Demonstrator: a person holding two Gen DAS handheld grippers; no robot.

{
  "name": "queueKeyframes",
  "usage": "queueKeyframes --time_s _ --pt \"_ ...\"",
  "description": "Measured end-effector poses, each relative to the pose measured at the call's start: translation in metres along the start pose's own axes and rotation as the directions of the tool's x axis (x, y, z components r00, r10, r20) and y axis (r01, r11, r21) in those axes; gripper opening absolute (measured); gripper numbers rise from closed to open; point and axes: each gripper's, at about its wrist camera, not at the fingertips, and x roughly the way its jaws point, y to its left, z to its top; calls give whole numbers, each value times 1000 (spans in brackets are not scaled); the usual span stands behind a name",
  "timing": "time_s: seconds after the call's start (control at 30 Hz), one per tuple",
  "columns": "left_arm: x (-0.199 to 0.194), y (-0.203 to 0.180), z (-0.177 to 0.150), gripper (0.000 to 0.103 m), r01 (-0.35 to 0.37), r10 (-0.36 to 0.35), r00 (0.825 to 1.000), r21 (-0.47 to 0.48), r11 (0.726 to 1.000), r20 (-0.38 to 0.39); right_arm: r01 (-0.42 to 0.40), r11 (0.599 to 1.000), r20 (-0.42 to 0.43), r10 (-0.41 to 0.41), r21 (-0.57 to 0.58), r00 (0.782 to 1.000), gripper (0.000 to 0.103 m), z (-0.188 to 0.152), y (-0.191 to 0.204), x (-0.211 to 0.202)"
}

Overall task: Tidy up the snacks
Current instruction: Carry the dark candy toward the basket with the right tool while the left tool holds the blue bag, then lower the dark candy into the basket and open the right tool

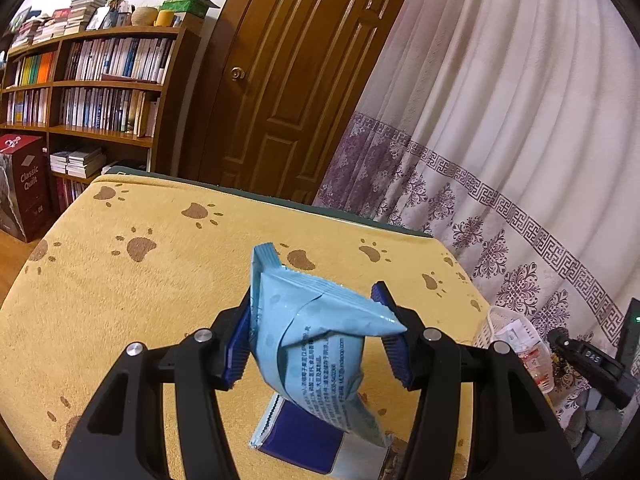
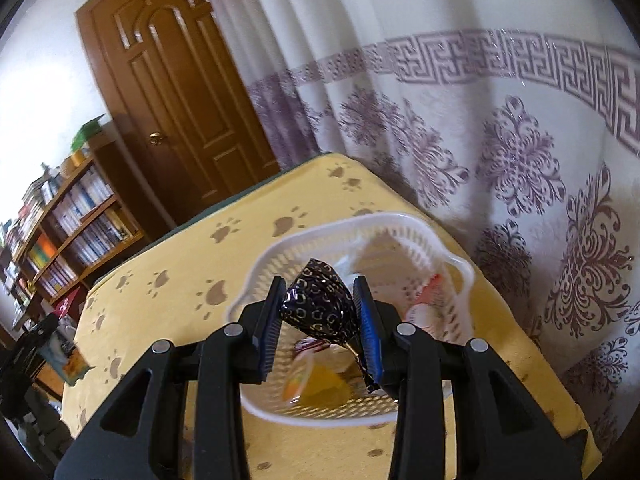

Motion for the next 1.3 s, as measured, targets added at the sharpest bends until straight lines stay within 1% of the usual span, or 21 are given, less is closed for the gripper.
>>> queueKeyframes --time_s 0.07,0.1,0.13,0.27,0.4,0.53,0.6,0.67,0.73,0.83,0.93,1.0,1.1,1.2,1.27,1.3 --pt "0 0 0 56 1 -1 1000 1 1000 0 18 1000 -7 -18 19 1000 42 2 -8 7" --pt "0 -1 0 56 0 0 1000 1 1000 -1 21 999 -5 -21 33 1000 52 2 -12 8" --pt "0 -1 0 56 1 -1 1000 0 1000 -1 26 998 2 -26 54 1000 58 3 -17 9" --pt "0 -1 -1 56 0 0 1000 0 1000 -2 40 996 13 -41 77 999 58 2 -24 8" --pt "2 -1 -1 56 0 0 1000 1 1000 -5 35 996 13 -36 78 999 58 -4 -22 4" --pt "1 -3 -2 56 5 -5 1000 8 1000 -4 24 999 15 -24 43 1000 58 -11 -12 -2" --pt "1 -3 -2 56 7 -7 1000 10 1000 -5 24 1000 13 -24 4 1000 58 -14 -4 -3" --pt "1 -3 -2 56 8 -8 1000 11 1000 -6 42 997 5 -42 -63 999 58 -17 5 -2" --pt "1 -3 -2 56 8 -8 1000 11 1000 -5 55 992 -30 -58 -110 998 58 -20 12 3" --pt "0 -3 -2 56 8 -8 1000 9 1000 -1 85 986 -87 -99 -147 991 58 -25 14 15" --pt "0 -3 -2 56 9 -9 1000 8 1000 0 138 972 -114 -161 -190 980 58 -28 14 27" --pt "0 -4 -2 56 8 -8 1000 8 1000 0 143 968 -122 -171 -208 978 61 -28 15 32" --pt "-1 -4 -2 56 11 -11 1000 11 1000 -2 172 956 -103 -201 -239 974 64 -24 17 39" --pt "-2 -5 -3 56 13 -13 1000 14 1000 -1 228 945 -42 -244 -235 969 64 -17 18 38" --pt "-1 -5 -3 56 13 -13 1000 16 1000 -2 289 931 13 -294 -220 956 64 -12 15 34" --pt "-1 -5 -3 56 14 -14 1000 17 1000 -2 305 928 25 -307 -213 952 64 -9 13 33"
